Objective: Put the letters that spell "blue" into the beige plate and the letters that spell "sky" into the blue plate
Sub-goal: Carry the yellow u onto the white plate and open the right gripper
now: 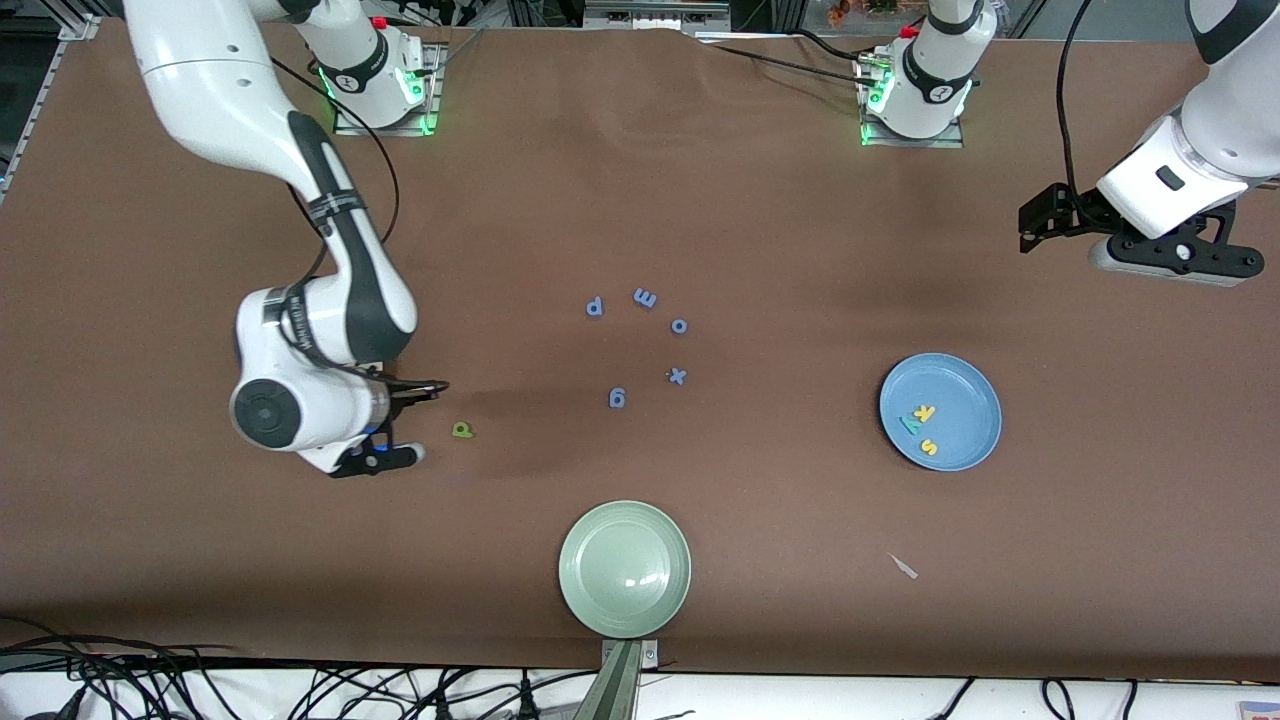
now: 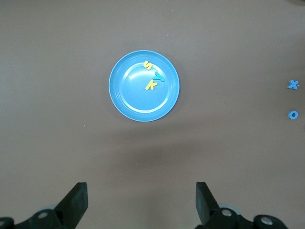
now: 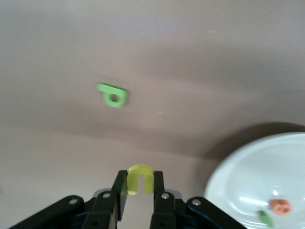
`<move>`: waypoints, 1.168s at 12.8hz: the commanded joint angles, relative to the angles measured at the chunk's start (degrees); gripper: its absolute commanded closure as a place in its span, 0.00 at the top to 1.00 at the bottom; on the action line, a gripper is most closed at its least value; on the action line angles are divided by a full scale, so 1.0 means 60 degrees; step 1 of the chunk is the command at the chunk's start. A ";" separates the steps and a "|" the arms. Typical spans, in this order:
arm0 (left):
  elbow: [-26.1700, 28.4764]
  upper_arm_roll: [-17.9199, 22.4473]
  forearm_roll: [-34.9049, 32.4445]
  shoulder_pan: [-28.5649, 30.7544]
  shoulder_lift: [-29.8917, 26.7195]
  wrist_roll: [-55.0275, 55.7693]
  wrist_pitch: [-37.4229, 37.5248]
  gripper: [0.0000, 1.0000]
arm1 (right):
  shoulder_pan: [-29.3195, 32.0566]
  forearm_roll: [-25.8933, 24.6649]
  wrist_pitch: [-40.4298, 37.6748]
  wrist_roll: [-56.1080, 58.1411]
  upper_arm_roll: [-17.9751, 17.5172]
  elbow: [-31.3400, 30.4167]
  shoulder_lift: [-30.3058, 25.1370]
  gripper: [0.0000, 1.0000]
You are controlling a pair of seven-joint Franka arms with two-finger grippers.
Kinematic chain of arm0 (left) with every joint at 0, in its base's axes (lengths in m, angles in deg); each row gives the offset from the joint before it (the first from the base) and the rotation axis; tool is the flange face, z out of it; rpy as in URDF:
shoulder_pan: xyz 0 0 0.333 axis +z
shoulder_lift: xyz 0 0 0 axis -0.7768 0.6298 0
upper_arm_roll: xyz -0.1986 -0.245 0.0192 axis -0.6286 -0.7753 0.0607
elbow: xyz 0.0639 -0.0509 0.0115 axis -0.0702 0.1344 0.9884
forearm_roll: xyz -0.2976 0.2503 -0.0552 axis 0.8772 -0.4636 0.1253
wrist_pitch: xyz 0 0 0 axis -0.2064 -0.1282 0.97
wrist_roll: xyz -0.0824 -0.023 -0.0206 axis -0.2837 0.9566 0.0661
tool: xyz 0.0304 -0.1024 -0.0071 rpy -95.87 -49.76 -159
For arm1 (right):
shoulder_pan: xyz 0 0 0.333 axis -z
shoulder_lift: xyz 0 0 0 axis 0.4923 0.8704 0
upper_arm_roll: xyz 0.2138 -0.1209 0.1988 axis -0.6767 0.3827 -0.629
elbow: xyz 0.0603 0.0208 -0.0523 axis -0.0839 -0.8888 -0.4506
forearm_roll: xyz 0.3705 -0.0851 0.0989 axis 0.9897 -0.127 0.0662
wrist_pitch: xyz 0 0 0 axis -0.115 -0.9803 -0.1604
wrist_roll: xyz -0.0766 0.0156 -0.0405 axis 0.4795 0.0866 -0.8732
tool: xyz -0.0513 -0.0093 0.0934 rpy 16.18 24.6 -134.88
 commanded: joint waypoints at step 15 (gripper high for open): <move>0.0155 0.0020 0.0271 0.0037 -0.0170 -0.0094 -0.0086 1.00 | 0.0730 0.0063 0.0092 0.0331 -0.0406 -0.0062 0.0120 1.00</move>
